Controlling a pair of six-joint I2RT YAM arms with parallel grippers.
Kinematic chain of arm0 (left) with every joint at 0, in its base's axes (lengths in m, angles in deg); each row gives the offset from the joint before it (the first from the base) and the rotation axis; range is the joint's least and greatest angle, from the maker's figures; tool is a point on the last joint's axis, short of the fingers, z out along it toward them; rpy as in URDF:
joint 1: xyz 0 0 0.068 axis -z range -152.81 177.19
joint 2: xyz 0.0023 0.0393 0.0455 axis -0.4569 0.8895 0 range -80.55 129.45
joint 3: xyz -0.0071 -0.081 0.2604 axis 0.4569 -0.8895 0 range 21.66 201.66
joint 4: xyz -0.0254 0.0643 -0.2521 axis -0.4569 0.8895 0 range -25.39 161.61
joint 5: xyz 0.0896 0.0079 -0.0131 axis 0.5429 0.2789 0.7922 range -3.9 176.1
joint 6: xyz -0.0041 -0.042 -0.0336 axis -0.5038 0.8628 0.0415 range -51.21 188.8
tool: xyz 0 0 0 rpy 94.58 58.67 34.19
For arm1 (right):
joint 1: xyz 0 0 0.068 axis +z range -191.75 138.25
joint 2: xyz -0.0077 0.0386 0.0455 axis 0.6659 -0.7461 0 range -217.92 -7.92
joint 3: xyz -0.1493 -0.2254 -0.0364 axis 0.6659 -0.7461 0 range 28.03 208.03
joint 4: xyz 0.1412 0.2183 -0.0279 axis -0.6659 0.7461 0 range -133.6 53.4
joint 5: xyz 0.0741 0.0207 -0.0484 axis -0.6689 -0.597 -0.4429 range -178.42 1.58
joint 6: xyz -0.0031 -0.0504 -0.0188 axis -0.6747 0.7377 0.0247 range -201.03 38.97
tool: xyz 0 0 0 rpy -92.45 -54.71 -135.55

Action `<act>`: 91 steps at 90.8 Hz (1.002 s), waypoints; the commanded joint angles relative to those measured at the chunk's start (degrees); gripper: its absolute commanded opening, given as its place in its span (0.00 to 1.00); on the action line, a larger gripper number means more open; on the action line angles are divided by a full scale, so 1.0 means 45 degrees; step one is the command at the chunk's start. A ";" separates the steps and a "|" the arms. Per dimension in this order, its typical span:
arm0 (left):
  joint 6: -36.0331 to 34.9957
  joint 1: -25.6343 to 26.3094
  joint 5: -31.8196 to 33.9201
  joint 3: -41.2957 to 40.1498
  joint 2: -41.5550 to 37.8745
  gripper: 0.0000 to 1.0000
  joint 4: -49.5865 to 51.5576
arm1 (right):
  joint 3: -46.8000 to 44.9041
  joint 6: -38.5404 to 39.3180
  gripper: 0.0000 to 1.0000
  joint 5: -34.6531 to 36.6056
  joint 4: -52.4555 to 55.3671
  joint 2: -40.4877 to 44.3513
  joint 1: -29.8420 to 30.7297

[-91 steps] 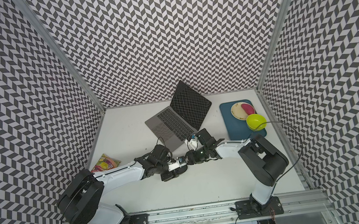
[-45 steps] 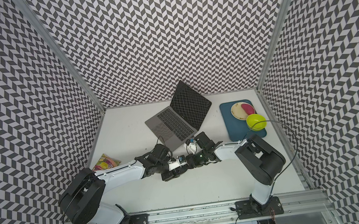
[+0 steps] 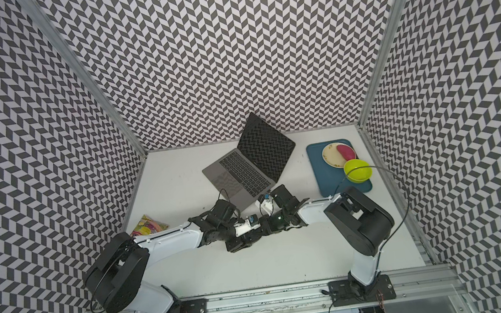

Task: Insert the wireless mouse receiver into the laptop
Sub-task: Close the lid on the mouse.

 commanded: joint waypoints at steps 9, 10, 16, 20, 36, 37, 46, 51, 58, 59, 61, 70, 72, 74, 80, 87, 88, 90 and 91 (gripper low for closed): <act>0.0344 -0.0115 -0.0571 0.0358 0.0256 0.45 0.0216 | -0.0354 -0.0124 0.45 0.1606 0.0451 -0.0483 0.0100; 0.0362 -0.0125 -0.0607 0.0363 0.0245 0.45 0.0199 | -0.0362 -0.0118 0.45 0.1656 0.0442 -0.0483 0.0100; 0.0485 -0.0135 -0.0779 0.0325 0.0175 0.44 0.0066 | -0.0483 -0.0130 0.43 0.1987 0.0367 -0.0473 0.0090; 0.0559 -0.0153 -0.0874 0.0307 0.0124 0.43 -0.0032 | -0.0566 -0.0191 0.43 0.2127 0.0253 -0.0482 0.0099; 0.0906 -0.0230 -0.1328 0.0281 0.0038 0.41 -0.0385 | -0.1211 -0.0638 0.40 0.2882 -0.0330 -0.0159 0.0100; 0.0936 -0.0232 -0.1337 0.0286 0.0039 0.41 -0.0405 | -0.1259 -0.0668 0.40 0.2890 -0.0359 -0.0126 0.0100; 0.1061 -0.0233 -0.1328 0.0373 0.0149 0.40 -0.0463 | -0.1580 -0.0866 0.41 0.2836 -0.0617 0.0047 0.0117; 0.1044 -0.0233 -0.1317 0.0368 0.0152 0.40 -0.0491 | -0.1677 -0.0895 0.44 0.2680 -0.0786 0.0166 0.0120; 0.1009 -0.0233 -0.1253 0.0394 0.0214 0.40 -0.0440 | -0.1737 -0.0960 0.49 0.2520 -0.1049 0.0643 0.0120; 0.0997 -0.0233 -0.1251 0.0401 0.0234 0.40 -0.0422 | -0.1728 -0.0966 0.50 0.2485 -0.1099 0.0725 0.0120; 0.0987 -0.0233 -0.1249 0.0411 0.0273 0.40 -0.0399 | -0.1711 -0.1014 0.52 0.2429 -0.1185 0.0884 0.0105; 0.0931 -0.0213 -0.1249 0.0448 0.0364 0.41 -0.0318 | -0.1465 -0.1243 0.57 0.1897 -0.1611 0.1468 0.0100; 0.0927 -0.0213 -0.1234 0.0466 0.0389 0.41 -0.0300 | -0.1391 -0.1298 0.57 0.1705 -0.1694 0.1548 0.0100; 0.0926 -0.0213 -0.1216 0.0471 0.0405 0.41 -0.0290 | -0.1339 -0.1341 0.57 0.1526 -0.1774 0.1617 0.0100; 0.0935 -0.0213 -0.1145 0.0474 0.0465 0.41 -0.0254 | -0.1145 -0.1386 0.58 0.1160 -0.1775 0.1805 0.0100; 0.0926 -0.0213 -0.1024 0.0464 0.0474 0.41 -0.0227 | -0.1102 -0.1274 0.58 0.1548 -0.1231 0.2213 0.0020; 0.0926 -0.0213 -0.1009 0.0455 0.0471 0.41 -0.0228 | -0.1127 -0.1250 0.58 0.1657 -0.1131 0.2291 -0.0008; 0.0916 -0.0213 -0.0974 0.0454 0.0469 0.41 -0.0223 | -0.1160 -0.1207 0.58 0.1875 -0.0920 0.2423 -0.0088; 0.0911 -0.0213 -0.0965 0.0441 0.0479 0.41 -0.0236 | -0.1176 -0.1187 0.58 0.1996 -0.0820 0.2484 -0.0140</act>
